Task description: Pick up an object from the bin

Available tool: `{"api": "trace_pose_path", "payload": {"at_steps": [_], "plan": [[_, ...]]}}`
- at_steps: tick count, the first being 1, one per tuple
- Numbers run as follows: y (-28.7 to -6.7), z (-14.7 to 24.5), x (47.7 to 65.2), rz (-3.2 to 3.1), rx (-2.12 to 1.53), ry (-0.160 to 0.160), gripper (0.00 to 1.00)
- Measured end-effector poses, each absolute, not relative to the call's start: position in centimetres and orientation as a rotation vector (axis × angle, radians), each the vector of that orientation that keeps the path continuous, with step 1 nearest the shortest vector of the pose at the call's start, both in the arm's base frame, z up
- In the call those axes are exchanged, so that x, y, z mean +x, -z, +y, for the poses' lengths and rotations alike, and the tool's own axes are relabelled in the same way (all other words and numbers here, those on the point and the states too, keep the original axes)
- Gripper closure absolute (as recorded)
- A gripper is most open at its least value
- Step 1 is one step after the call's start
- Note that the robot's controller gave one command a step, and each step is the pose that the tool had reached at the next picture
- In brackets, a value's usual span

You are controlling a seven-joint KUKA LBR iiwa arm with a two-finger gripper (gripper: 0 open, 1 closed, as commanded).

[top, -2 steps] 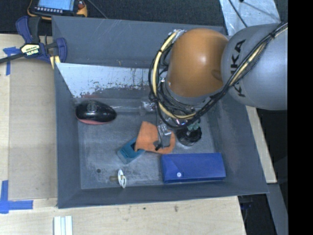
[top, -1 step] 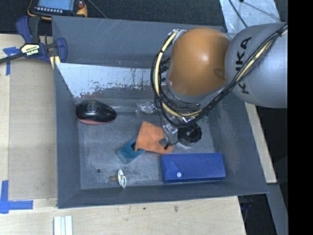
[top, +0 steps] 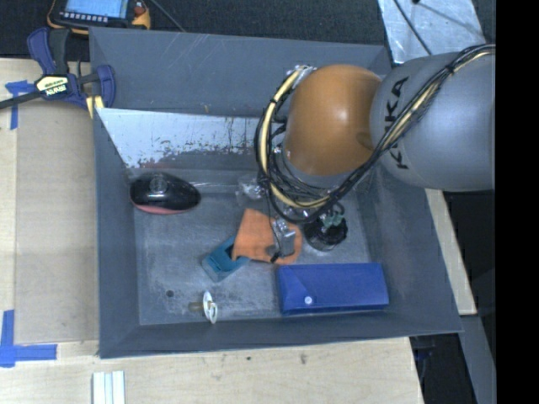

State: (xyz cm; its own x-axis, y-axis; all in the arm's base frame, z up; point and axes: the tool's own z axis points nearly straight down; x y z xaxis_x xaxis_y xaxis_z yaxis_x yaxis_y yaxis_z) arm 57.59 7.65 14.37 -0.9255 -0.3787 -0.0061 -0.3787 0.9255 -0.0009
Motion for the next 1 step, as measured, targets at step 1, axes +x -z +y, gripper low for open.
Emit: {"api": "trace_pose_path", "payload": {"at_steps": [1], "plan": [[-10.96, 5.21, 59.84, 3.033, -0.821, -0.007, 1.0]]}}
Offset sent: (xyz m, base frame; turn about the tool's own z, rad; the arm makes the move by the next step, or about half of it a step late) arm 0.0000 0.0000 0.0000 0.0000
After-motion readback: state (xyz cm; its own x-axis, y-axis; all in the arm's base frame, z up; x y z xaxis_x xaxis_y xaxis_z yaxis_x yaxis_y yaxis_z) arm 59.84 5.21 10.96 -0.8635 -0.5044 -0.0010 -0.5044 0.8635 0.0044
